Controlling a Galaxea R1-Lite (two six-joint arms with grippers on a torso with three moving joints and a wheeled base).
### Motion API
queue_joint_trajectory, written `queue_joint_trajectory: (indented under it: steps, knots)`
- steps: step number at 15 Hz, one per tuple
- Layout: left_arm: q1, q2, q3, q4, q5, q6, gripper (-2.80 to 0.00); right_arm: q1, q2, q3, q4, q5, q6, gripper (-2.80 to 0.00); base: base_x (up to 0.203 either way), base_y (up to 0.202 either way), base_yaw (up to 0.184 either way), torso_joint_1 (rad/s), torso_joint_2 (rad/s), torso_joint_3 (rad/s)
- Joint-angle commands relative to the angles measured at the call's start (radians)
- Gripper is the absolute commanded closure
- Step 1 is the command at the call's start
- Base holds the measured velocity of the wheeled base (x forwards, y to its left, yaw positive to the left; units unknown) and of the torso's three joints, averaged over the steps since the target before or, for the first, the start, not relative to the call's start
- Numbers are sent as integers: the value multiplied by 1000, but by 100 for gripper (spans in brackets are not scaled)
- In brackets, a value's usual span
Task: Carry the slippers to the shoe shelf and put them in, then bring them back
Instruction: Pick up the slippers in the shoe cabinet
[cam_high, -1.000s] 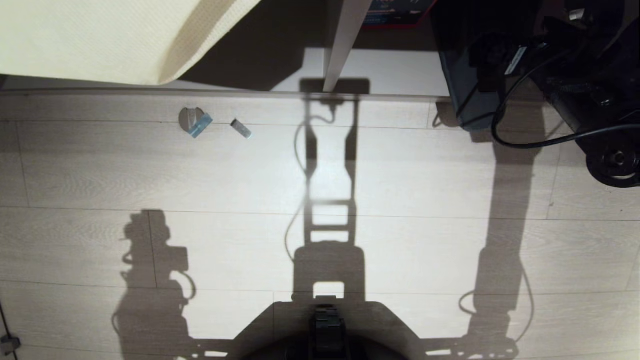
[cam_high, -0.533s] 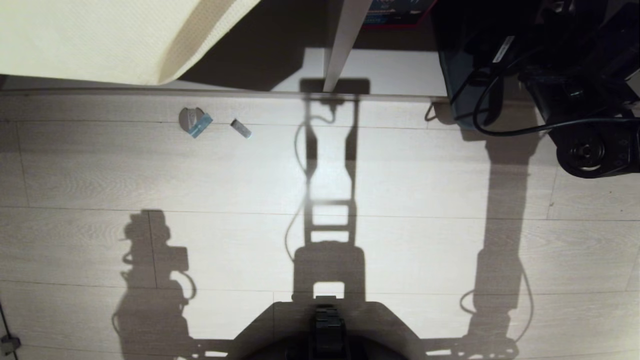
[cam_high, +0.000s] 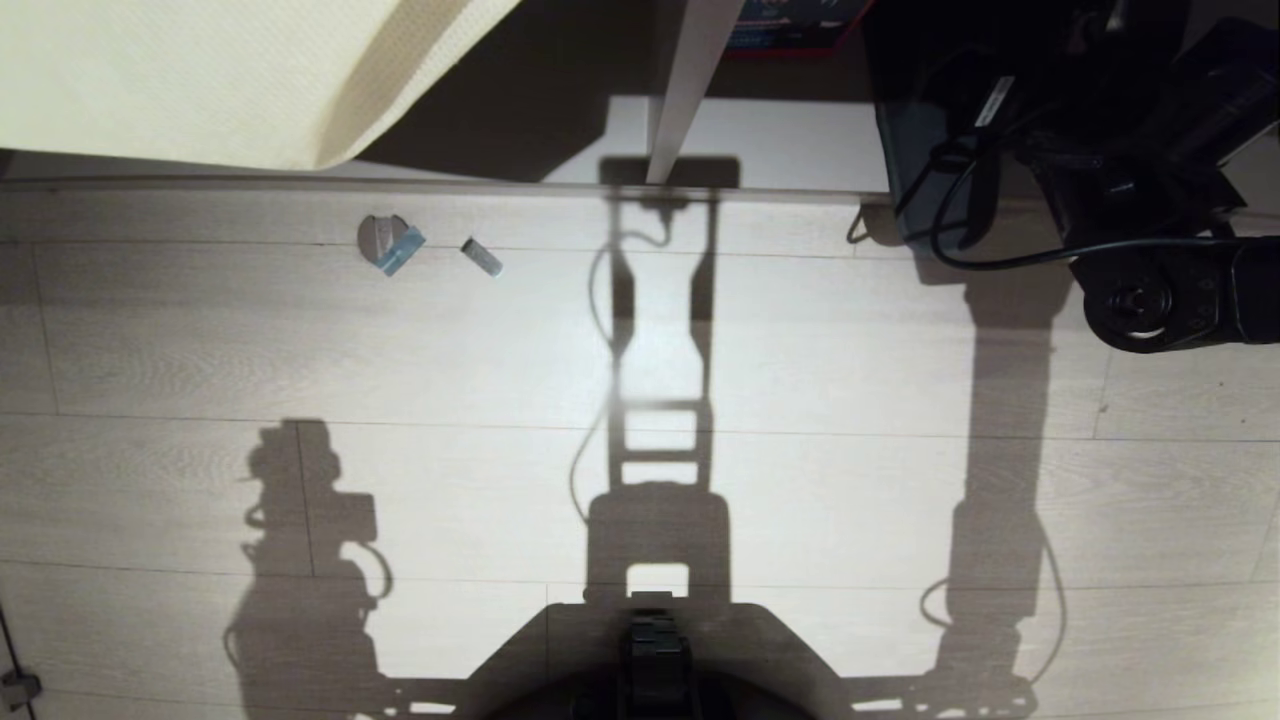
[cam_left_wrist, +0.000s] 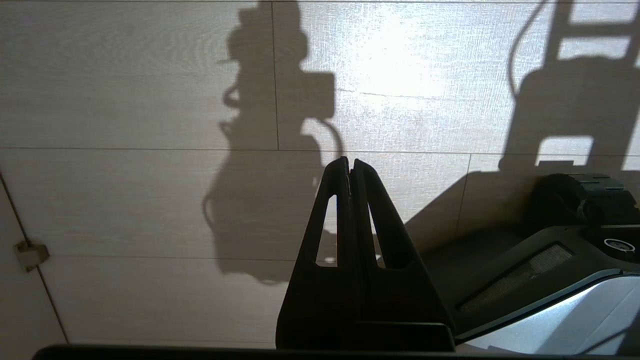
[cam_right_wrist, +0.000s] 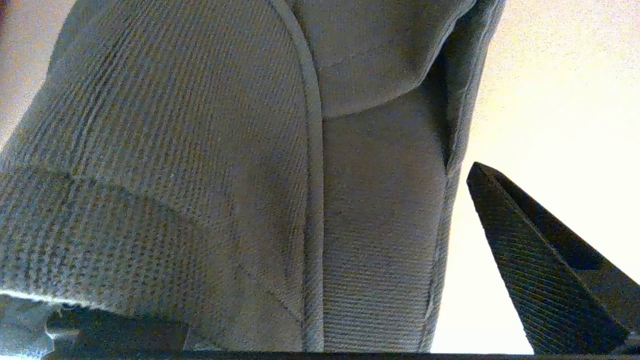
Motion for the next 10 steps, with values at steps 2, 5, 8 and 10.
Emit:
queue_joint_trajectory:
  steps: [2,5,8,10]
  knots:
    - [1,0,0,0,1,-1,0,1,17,3,-19,-5,0,-280,0,0,0,0,0,0]
    - [0,0,0,0,0,0,0,-2,28,-6,-13,-3,0,-280,0,0,0,0,0,0]
    - [0,0,0,0,0,0,0,-1,46,-24,-42,-13,0,-280,0,0,0,0,0,0]
    - [0,0,0,0,0,0,0,-1,24,38,-14,-7,1,-280,0,0,0,0,0,0]
